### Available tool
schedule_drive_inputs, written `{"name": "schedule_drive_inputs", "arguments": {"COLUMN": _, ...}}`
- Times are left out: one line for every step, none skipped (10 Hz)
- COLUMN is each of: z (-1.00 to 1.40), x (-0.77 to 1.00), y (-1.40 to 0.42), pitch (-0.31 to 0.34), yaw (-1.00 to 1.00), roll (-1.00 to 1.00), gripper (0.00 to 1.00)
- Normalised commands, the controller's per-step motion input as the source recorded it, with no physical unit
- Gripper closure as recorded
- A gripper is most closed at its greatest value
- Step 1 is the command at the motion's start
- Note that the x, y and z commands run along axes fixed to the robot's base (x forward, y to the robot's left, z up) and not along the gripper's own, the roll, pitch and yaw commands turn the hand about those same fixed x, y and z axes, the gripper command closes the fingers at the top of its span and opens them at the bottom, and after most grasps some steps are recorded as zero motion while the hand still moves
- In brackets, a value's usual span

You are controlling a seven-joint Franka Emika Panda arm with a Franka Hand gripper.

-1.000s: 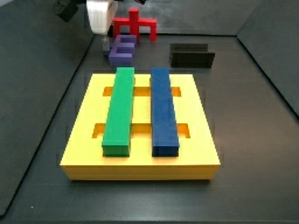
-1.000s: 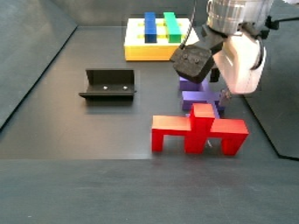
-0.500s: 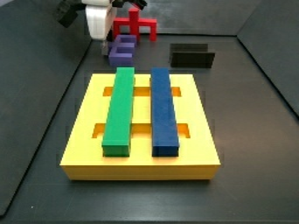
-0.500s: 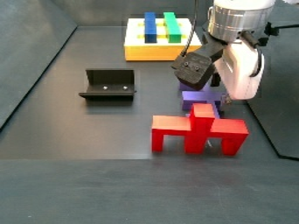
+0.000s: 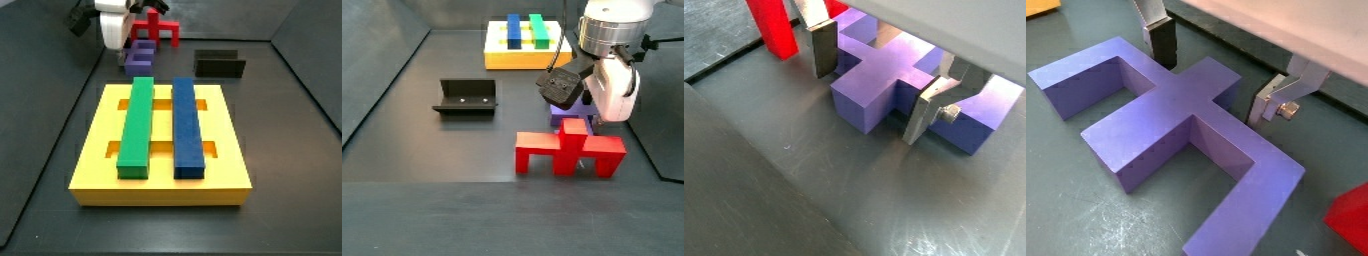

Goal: Pick up the purple object. Move up. Place the purple object on the fixture. Regrasp the purple object. Move to above the board. Insert the purple object.
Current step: Pick up the purple object.

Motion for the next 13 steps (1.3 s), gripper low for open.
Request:
{"name": "schedule_drive_inputs", "arguments": {"z": -0.07, "x": 0.0, "y": 0.03, "pitch": 0.0, "yaw": -0.03, "roll": 0.0, "gripper": 0.0}}
{"name": "schedule_drive_inputs", "arguments": {"z": -0.09, "x": 0.0, "y": 0.0, "pitch": 0.0, "yaw": -0.03, "roll": 0.0, "gripper": 0.0}}
{"name": "schedule_drive_inputs", "arguments": {"z": -0.08, "x": 0.0, "y": 0.0, "pitch": 0.0, "yaw": -0.02, "roll": 0.0, "gripper": 0.0}}
{"name": "schedule_drive_inputs", "arguments": {"z": 0.0, "x": 0.0, "y": 0.0, "pitch": 0.0, "yaw": 0.0, "roll": 0.0, "gripper": 0.0}}
{"name": "schedule_drive_inputs", "arguments": {"z": 0.0, "x": 0.0, "y": 0.0, "pitch": 0.0, "yaw": 0.0, "roll": 0.0, "gripper": 1.0}}
{"name": "schedule_drive_inputs", "arguments": {"z": 0.0, "x": 0.0, "y": 0.0, "pitch": 0.0, "yaw": 0.0, "roll": 0.0, "gripper": 1.0}}
{"name": "schedule_drive_inputs", "arguments": {"z": 0.0, "x": 0.0, "y": 0.0, "pitch": 0.0, "yaw": 0.0, "roll": 0.0, "gripper": 1.0}}
{"name": "schedule_drive_inputs", "arguments": {"z": 0.0, "x": 0.0, "y": 0.0, "pitch": 0.0, "yaw": 0.0, "roll": 0.0, "gripper": 1.0}}
{"name": "schedule_drive_inputs", "arguments": {"z": 0.0, "x": 0.0, "y": 0.0, "pitch": 0.0, "yaw": 0.0, "roll": 0.0, "gripper": 1.0}}
{"name": "schedule_drive_inputs", "arguments": {"z": 0.0, "x": 0.0, "y": 0.0, "pitch": 0.0, "yaw": 0.0, "roll": 0.0, "gripper": 1.0}}
{"name": "schedule_drive_inputs", "arguments": {"z": 0.0, "x": 0.0, "y": 0.0, "pitch": 0.0, "yaw": 0.0, "roll": 0.0, "gripper": 1.0}}
{"name": "schedule_drive_inputs", "arguments": {"z": 0.0, "x": 0.0, "y": 0.0, "pitch": 0.0, "yaw": 0.0, "roll": 0.0, "gripper": 1.0}}
{"name": "schedule_drive_inputs", "arguments": {"z": 0.0, "x": 0.0, "y": 0.0, "pitch": 0.0, "yaw": 0.0, "roll": 0.0, "gripper": 1.0}}
